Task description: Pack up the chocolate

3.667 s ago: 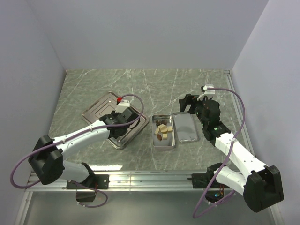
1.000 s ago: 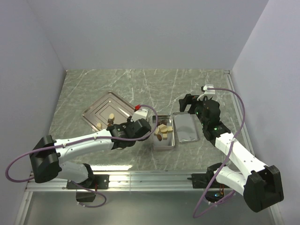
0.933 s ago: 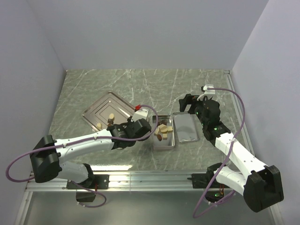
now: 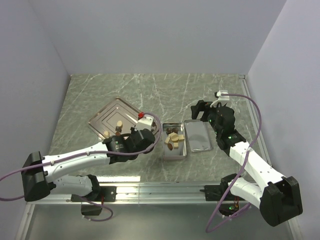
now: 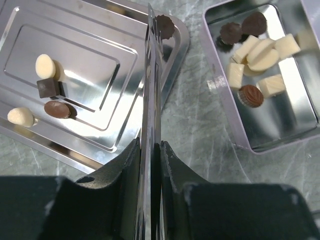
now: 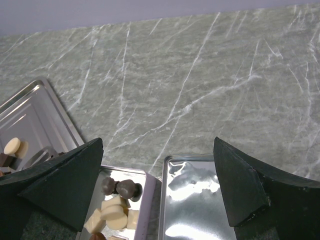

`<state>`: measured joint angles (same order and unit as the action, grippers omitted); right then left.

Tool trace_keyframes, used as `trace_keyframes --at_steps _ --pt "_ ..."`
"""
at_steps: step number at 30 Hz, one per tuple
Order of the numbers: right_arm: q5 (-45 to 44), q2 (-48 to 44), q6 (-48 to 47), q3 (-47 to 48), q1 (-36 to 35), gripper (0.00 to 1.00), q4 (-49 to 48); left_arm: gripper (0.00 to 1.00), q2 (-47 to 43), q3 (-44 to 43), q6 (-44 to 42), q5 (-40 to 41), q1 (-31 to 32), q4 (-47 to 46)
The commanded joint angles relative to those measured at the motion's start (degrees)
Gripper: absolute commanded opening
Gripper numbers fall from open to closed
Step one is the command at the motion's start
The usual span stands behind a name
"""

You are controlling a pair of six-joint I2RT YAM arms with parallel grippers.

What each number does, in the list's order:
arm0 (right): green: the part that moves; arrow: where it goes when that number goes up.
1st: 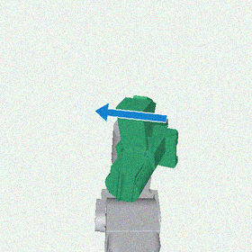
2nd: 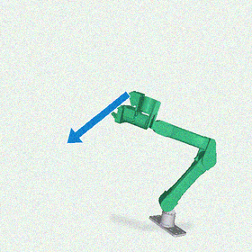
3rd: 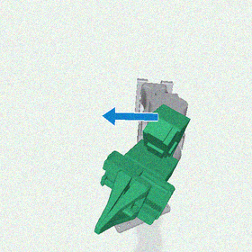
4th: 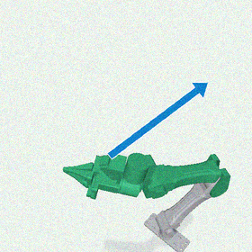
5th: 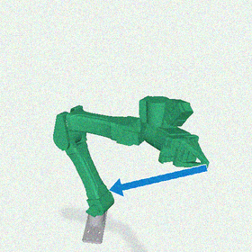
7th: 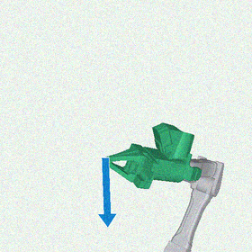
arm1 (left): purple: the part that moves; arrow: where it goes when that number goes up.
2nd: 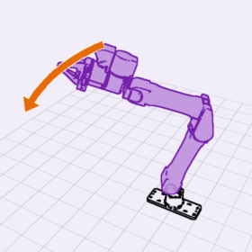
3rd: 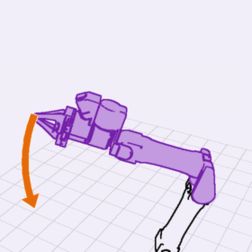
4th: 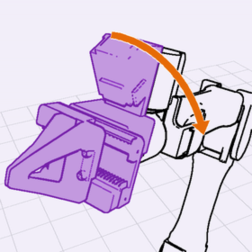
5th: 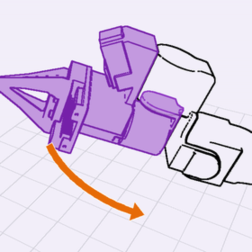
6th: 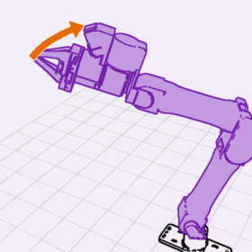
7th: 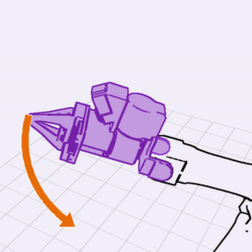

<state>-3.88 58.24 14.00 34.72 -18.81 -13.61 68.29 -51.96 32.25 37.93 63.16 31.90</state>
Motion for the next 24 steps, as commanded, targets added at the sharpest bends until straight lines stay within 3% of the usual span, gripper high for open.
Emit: trace_keyframes --at_steps 1,15,24 --pt "-0.78 -0.14 -0.55 2.46 0.18 0.97 -1.07 0.20 -3.07 -0.07 0.71 1.80 2.06 -0.78" --pt "-0.60 0.12 -0.64 2.63 0.18 0.97 -1.07 0.21 -9.14 2.66 -5.09 -6.90 7.16 -9.05" --pt "-0.60 0.12 -0.64 2.63 0.18 0.97 -1.07 0.22 -9.05 2.13 -3.34 -3.22 8.04 -7.47"
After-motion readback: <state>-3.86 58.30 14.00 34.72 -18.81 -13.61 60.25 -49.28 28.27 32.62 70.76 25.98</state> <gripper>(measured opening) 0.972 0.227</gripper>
